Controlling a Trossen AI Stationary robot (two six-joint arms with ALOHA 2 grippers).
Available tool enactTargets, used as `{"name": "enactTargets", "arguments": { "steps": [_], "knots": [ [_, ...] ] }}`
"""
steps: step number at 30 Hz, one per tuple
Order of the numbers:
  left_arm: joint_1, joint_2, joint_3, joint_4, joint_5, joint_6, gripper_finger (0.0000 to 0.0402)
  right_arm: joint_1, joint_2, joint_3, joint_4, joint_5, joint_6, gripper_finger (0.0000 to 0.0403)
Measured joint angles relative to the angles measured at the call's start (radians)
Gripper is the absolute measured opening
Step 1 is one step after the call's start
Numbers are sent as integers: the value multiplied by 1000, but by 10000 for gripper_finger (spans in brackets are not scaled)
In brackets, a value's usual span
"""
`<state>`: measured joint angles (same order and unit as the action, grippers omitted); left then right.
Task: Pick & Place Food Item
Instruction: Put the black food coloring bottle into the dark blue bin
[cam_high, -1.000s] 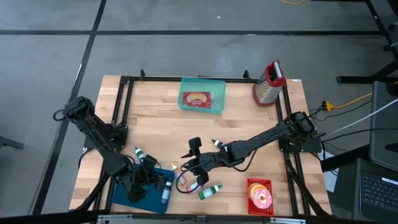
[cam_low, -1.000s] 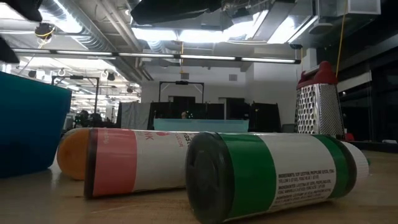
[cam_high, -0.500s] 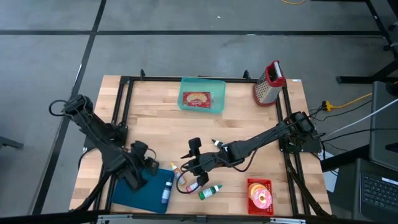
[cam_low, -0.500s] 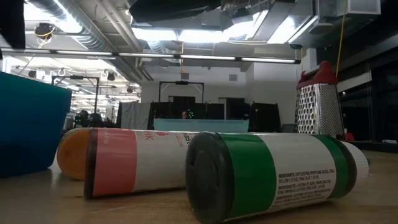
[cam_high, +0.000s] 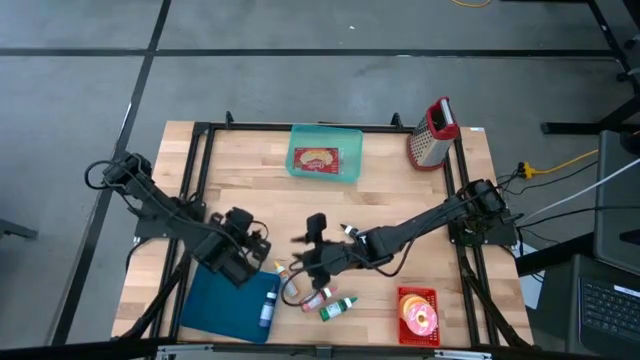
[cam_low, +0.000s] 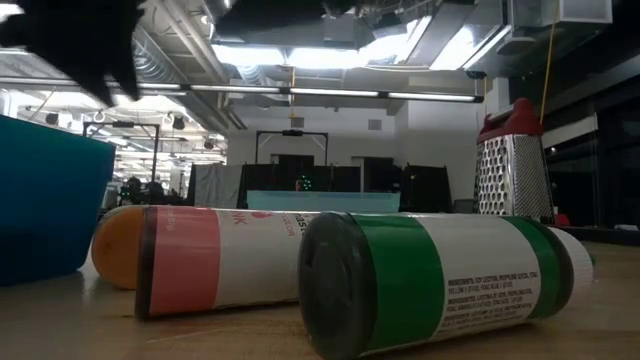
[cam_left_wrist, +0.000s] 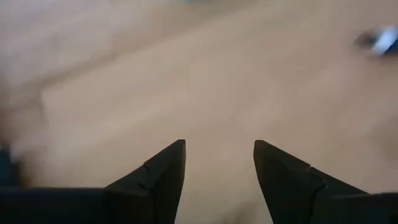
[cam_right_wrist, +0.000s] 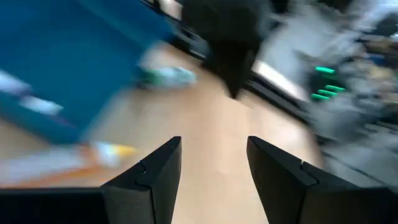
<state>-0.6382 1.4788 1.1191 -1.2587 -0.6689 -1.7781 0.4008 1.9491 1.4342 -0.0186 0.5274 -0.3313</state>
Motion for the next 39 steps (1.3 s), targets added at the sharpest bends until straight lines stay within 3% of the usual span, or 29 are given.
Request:
{"name": "enactTargets", "arguments": {
  "steps": [5,7,10,13,17,22,27,31,35,39],
  "knots": [
    [-1,0,-1,10,-188,68,174,-3,0,0,-4,292,-66,185],
    [-1,0,-13,12,-244,84,172,-12,-6,0,-24,330,-65,185],
    [-1,0,-68,57,-320,81,170,-54,-59,0,-128,206,53,185],
    [-1,0,-182,208,-356,89,171,-130,-120,0,-273,74,220,185],
    [-2,0,-380,598,-417,167,169,-234,-173,0,-536,52,390,185],
    [1,1,-600,1206,-518,428,168,-323,-193,-9,-874,-133,621,185],
    [50,-3,-712,1522,-451,639,168,-323,-197,-132,-874,-268,677,185],
    [92,-3,-723,1611,-409,742,168,-324,-199,-274,-794,-393,744,185],
    [129,-3,-722,1709,-322,848,168,-315,-199,-366,-730,-430,810,185],
    [153,-4,-722,1787,-308,918,168,-293,-199,-376,-706,-461,828,185]
  ]
}}
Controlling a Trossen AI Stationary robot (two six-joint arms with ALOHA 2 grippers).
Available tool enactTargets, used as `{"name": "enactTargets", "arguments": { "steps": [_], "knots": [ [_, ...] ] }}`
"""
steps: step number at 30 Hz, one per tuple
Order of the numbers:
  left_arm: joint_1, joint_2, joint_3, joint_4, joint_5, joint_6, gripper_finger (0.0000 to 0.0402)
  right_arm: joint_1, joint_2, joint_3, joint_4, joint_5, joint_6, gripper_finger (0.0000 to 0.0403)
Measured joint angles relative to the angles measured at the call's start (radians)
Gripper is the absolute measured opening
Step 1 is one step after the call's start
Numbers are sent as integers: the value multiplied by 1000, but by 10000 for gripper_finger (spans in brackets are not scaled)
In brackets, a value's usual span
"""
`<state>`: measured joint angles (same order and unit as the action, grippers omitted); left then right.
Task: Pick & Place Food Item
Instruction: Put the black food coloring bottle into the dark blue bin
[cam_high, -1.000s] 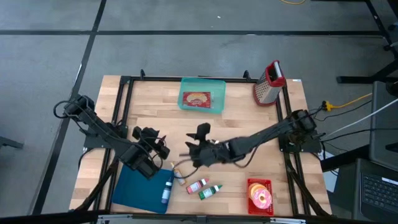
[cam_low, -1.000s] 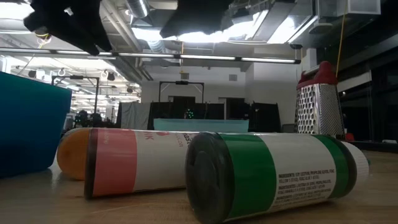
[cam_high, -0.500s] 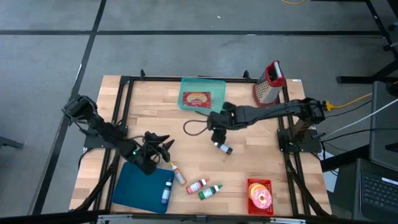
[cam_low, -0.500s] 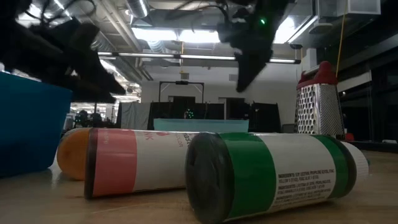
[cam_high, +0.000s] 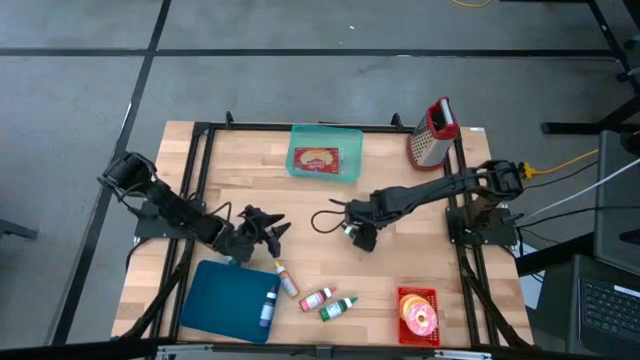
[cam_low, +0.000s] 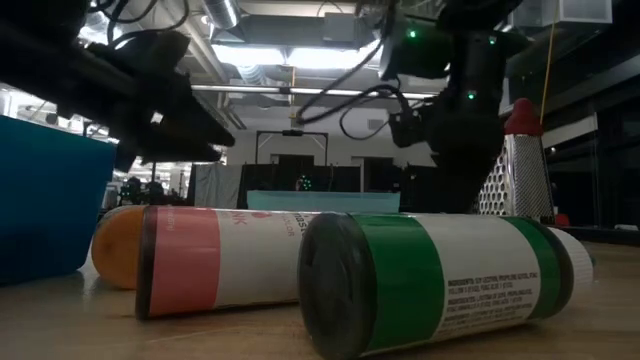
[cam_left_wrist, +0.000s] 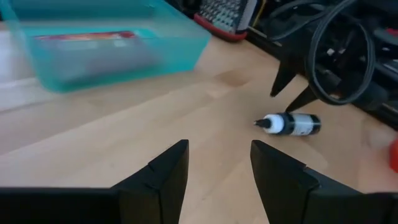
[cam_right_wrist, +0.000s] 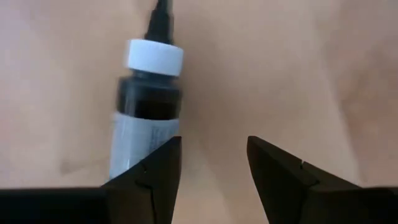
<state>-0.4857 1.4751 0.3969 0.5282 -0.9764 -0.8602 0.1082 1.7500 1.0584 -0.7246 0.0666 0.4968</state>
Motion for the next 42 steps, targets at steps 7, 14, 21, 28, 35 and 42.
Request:
{"name": "enactTargets", "arguments": {
  "steps": [7,14,21,28,35,42],
  "knots": [
    [18,0,0,47,53,45,168,55,-4,2,4,-34,47,185],
    [16,0,0,52,55,44,168,58,-55,80,-21,72,47,185],
    [16,0,0,52,57,48,168,128,-88,154,-32,32,131,185],
    [16,0,0,52,81,48,168,187,-62,104,-45,46,249,185],
    [16,0,0,54,81,44,168,183,-42,-6,67,22,300,185],
    [16,0,0,54,81,36,168,183,-42,-33,142,-7,307,185]
  ]
}}
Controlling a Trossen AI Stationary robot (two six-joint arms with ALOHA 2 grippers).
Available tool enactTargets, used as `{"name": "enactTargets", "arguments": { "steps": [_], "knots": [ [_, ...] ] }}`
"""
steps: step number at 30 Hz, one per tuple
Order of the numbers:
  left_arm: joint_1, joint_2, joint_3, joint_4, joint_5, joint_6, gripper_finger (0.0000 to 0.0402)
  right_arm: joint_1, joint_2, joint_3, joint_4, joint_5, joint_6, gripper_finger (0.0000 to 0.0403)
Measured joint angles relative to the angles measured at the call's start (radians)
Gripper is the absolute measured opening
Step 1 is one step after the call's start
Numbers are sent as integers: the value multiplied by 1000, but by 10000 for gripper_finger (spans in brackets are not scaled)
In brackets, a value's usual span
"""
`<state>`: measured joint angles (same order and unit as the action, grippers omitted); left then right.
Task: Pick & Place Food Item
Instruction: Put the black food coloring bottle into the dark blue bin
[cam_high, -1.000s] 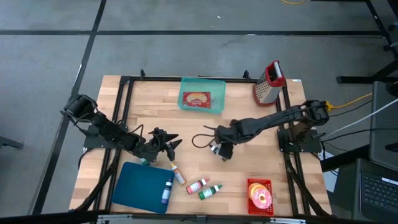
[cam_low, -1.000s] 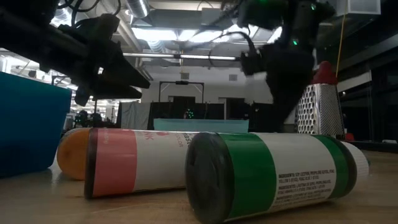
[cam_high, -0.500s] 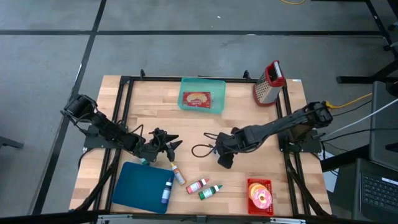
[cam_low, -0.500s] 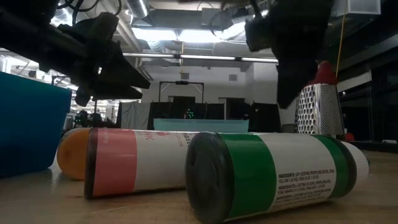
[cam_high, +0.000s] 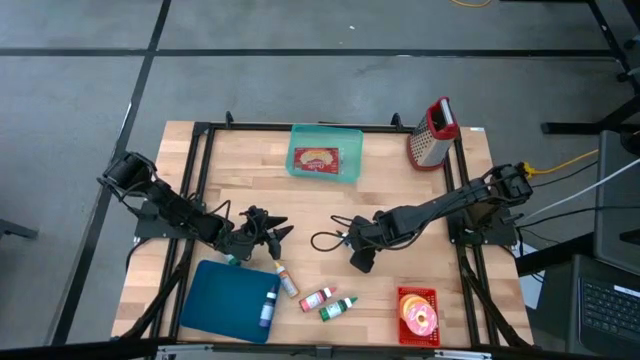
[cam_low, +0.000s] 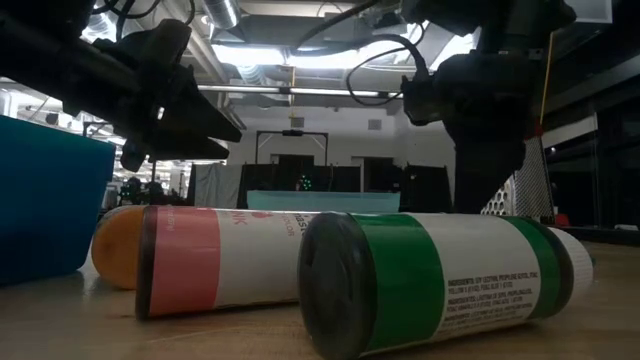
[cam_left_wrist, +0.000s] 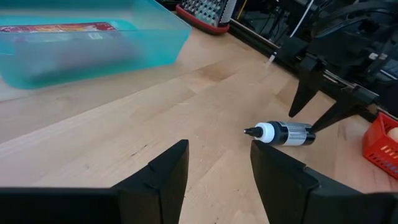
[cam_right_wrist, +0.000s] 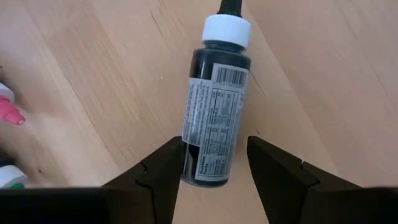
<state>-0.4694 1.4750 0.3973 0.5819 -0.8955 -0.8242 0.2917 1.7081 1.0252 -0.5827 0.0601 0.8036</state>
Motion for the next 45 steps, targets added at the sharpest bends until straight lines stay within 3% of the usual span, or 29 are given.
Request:
{"name": "enactTargets", "arguments": {
  "steps": [20,28,33,36,40,45],
  "knots": [
    [-15,0,0,-1,25,-19,168,30,83,0,92,11,18,183],
    [-15,0,0,57,21,-15,168,30,83,0,155,55,3,119],
    [-19,0,1,142,5,55,168,29,83,0,274,80,-3,107],
    [-33,0,1,202,-28,86,168,32,77,0,358,157,-9,103],
    [-69,0,1,270,-171,96,168,42,44,0,523,320,-84,105],
    [-102,0,1,426,-236,215,168,47,14,0,731,343,-173,105]
  ]
}}
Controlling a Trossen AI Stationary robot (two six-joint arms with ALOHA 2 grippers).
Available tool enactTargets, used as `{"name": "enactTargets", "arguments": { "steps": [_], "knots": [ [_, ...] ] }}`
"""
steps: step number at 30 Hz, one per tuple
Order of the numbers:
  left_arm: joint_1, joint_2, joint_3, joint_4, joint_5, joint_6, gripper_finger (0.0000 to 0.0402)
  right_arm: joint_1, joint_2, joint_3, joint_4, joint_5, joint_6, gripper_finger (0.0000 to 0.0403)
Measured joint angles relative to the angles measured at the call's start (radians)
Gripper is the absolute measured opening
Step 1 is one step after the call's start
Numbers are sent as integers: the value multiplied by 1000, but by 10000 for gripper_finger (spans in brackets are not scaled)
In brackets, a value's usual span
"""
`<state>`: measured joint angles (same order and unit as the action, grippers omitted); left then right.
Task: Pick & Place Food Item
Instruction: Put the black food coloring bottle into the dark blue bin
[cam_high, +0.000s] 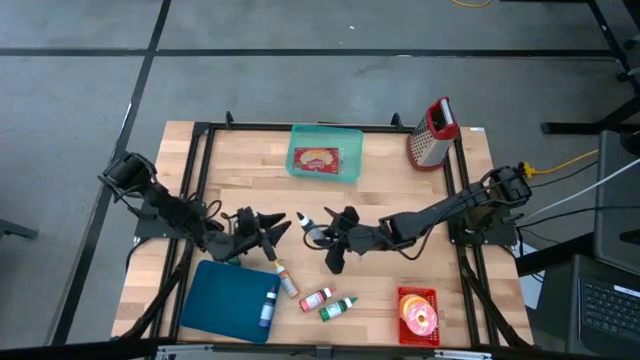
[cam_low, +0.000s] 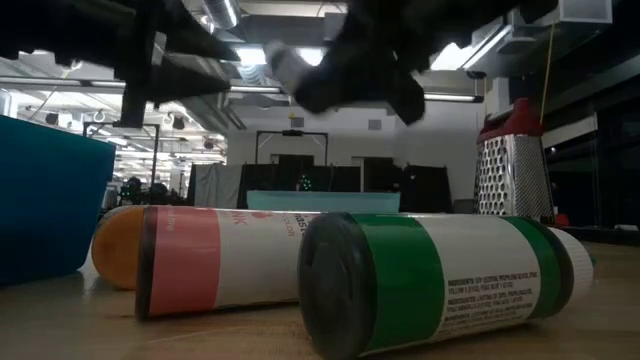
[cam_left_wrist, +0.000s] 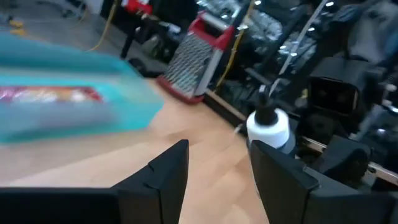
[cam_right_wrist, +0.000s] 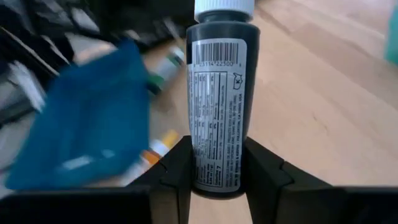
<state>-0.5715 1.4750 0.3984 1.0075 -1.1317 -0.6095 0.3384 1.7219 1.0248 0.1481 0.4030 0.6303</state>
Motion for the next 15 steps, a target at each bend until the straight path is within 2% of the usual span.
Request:
{"name": "enactTargets", "arguments": {
  "steps": [6,9,12,15],
  "knots": [
    [4,19,0,278,110,226,168,-12,-1,0,87,3,-33,106],
    [4,55,0,454,201,340,168,-13,-1,0,114,24,-60,106],
    [10,100,0,559,257,389,169,-12,-1,0,184,15,-91,106],
    [30,133,0,558,272,361,169,-12,-1,0,232,1,-107,107]
  ]
}}
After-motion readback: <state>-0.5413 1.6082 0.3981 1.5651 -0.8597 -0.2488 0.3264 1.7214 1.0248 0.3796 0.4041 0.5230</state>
